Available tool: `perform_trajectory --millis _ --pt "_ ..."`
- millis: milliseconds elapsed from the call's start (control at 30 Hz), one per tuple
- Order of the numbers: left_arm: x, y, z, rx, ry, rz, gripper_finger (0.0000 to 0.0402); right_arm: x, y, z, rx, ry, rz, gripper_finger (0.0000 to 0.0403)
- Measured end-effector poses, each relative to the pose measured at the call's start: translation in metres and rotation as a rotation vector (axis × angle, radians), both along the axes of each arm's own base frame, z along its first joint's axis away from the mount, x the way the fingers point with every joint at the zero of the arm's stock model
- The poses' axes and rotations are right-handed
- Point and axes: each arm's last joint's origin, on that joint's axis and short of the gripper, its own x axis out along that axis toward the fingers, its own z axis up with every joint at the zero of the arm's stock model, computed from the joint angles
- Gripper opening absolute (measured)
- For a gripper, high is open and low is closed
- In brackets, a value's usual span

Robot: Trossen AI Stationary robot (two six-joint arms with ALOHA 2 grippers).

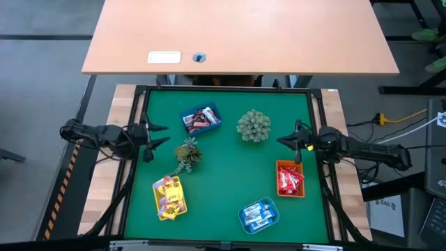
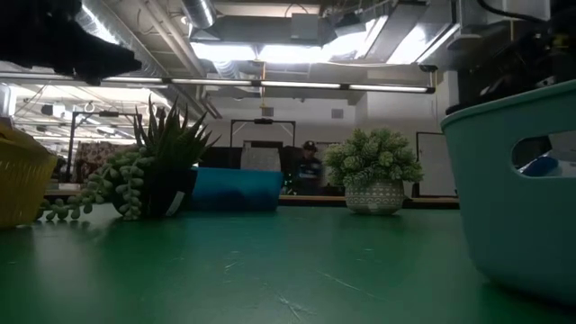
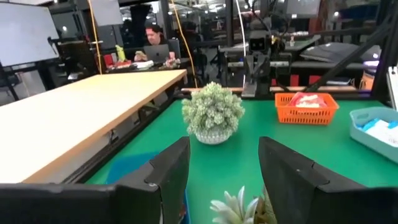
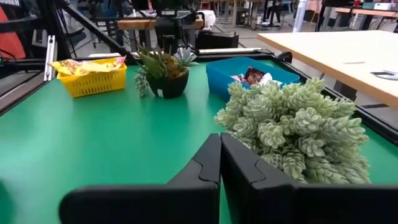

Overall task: Sort candy
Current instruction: Return to Home Position

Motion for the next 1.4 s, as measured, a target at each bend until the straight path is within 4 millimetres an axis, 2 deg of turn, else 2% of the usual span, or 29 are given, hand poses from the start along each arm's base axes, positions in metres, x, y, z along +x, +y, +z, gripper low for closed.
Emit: perform_trajectory --millis 400,667,1400 --pt "0.008 -0.001 -0.034 -0.054 0.075 0.052 0.0179 0.0 -0.001 -0.001 -0.025 0.016 -0.024 0.0007" --pt "0.008 -0.001 -0.034 -0.064 0.069 0.066 0.0179 0.0 -0.003 -0.002 -0.035 0.025 -0.092 0.0007" --pt "0.008 -0.001 -0.035 -0.06 0.073 0.059 0.0179 0.0 -0.002 -0.002 -0.033 0.028 -0.082 0.0007"
